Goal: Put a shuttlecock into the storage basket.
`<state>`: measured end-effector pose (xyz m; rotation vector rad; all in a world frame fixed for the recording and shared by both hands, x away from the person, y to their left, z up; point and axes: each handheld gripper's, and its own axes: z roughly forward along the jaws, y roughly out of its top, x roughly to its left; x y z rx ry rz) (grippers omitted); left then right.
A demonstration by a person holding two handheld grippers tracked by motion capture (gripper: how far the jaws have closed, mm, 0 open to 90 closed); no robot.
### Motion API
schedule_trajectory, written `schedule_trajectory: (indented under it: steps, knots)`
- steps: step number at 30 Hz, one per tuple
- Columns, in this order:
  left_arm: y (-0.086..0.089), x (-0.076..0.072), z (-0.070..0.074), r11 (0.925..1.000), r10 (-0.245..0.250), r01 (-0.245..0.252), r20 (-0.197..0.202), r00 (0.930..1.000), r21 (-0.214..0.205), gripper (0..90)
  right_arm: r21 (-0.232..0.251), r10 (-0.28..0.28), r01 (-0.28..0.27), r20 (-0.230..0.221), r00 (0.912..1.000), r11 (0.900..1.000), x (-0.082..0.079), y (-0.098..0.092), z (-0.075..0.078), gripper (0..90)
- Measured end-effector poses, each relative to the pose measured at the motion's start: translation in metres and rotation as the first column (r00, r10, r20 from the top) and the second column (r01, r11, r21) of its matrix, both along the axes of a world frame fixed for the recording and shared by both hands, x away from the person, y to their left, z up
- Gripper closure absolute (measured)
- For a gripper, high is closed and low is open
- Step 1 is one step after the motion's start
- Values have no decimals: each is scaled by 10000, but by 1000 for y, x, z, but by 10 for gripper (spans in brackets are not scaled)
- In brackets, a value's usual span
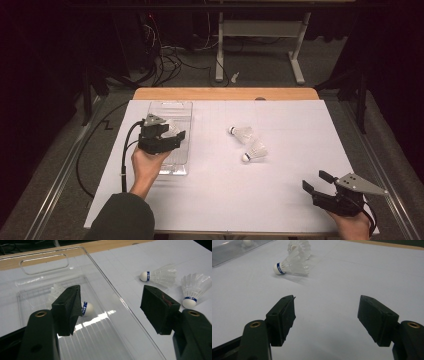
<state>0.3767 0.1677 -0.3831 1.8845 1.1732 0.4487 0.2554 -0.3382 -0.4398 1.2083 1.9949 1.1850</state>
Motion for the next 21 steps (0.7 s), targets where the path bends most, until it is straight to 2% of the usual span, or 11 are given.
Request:
schedule_trajectory:
  steps: [12, 21]
  knots:
    - [1, -11, 0, 9996, -248, 250, 123, 9996, -139, 356, 6, 13, -13, -2, 10000, 10000, 0, 0, 0, 307]
    - [4, -19, -1, 9992, -242, 249, 212, 9995, -314, 359, -10, 22, -22, 4, 10000, 10000, 0, 0, 0, 306]
